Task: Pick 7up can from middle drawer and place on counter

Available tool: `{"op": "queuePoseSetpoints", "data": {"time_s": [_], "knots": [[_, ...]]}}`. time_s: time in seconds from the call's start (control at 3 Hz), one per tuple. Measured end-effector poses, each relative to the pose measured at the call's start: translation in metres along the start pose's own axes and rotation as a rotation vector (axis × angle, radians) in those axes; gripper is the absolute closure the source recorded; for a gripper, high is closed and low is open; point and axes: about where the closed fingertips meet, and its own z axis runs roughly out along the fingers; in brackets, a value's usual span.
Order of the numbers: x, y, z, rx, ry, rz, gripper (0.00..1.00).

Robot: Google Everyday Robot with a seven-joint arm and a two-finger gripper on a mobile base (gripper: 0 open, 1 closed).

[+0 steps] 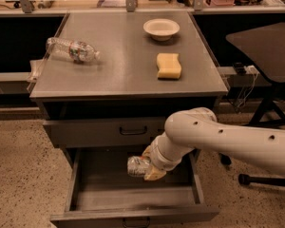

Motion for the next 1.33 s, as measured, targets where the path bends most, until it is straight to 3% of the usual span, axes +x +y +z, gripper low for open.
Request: {"op": "queuePoseSetpoints", "data": {"time_s": [0.33, 0.67, 1.0, 1.33], "knots": [[-0.027, -0.005, -0.059, 0.003, 0.039, -0.090, 1.00], [-0.052, -0.022, -0.116, -0.005, 0.087, -0.130, 1.00], [-0.073, -0.049, -0.164, -0.019, 0.116, -0.115, 1.00], [-0.092, -0.089, -0.194, -0.033, 0.101, -0.061, 1.00]]}}
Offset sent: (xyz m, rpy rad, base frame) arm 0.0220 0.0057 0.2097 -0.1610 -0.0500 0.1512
